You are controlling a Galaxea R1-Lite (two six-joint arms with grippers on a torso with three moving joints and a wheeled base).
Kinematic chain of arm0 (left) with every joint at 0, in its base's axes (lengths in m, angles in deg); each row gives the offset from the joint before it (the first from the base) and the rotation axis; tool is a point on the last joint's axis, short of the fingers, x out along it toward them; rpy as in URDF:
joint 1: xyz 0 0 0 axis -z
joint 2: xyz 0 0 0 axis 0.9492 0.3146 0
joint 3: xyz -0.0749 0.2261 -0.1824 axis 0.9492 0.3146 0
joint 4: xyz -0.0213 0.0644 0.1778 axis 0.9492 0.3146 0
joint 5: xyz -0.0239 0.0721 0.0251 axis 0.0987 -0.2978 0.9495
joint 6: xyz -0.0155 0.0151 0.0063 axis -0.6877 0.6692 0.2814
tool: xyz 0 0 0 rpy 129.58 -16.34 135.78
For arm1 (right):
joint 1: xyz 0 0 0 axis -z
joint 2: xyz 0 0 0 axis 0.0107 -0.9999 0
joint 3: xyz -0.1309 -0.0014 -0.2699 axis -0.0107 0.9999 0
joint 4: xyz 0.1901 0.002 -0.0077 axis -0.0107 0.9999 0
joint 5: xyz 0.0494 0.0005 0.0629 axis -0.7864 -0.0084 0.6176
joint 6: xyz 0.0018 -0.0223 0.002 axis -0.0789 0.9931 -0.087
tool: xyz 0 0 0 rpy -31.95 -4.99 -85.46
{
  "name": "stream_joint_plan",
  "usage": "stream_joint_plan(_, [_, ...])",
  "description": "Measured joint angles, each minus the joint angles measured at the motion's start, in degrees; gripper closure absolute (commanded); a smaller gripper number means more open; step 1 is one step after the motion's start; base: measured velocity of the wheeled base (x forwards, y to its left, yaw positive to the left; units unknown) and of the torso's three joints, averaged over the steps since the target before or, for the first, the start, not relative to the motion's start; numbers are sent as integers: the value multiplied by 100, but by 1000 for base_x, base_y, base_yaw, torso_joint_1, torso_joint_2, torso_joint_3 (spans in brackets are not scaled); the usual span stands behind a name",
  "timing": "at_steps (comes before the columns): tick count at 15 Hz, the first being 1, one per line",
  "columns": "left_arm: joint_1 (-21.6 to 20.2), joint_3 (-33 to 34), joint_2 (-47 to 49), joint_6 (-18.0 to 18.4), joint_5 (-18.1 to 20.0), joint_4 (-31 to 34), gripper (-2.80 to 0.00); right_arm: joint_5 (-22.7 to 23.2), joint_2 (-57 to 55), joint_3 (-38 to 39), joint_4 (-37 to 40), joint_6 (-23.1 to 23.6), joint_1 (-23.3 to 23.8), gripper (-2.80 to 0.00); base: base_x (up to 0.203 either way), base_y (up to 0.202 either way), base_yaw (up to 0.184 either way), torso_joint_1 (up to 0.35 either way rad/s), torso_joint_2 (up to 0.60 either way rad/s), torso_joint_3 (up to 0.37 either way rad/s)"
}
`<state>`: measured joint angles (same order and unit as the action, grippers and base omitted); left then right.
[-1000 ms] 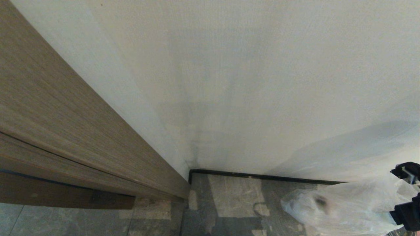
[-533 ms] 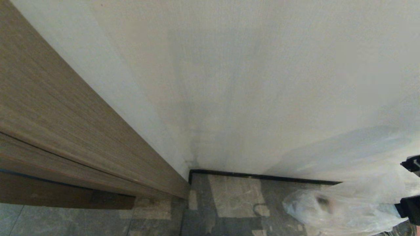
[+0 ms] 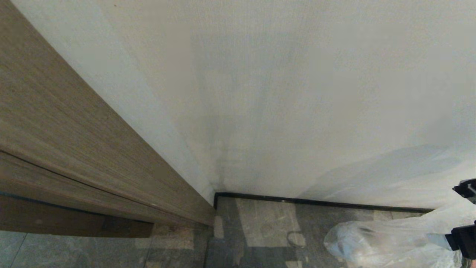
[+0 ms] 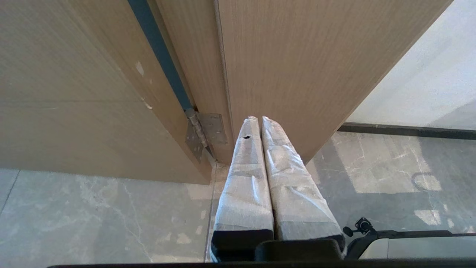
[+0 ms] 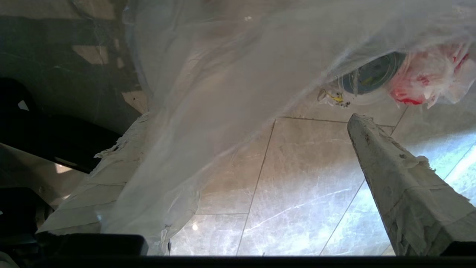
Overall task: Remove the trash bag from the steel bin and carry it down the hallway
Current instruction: Put the trash bag at the door
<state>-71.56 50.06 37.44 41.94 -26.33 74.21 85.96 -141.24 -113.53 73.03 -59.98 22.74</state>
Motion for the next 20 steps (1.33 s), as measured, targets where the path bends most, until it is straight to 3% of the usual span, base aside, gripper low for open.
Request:
stream_joint_plan(5, [0,0,0,2,4,0,0,-75,80,116,63,-33,13,-280,0,0,0,0,0,0])
stream_joint_plan(8, [0,0,0,2,1,0,0,-665,-18,104,44,-86,31,-280,0,0,0,0,0,0])
stream_joint_plan(10, [0,0,0,0,1,0,0,-493,22,61,50,-158,30,-280,0,0,0,0,0,0])
stream_joint_plan(13, [0,0,0,0,1,0,0,171,412,-60,132,-401,35,-280,0,0,0,0,0,0])
stream_joint_plan(20, [-5,0,0,0,1,0,0,290,1045,-358,423,-398,41,-280,0,0,0,0,0,0])
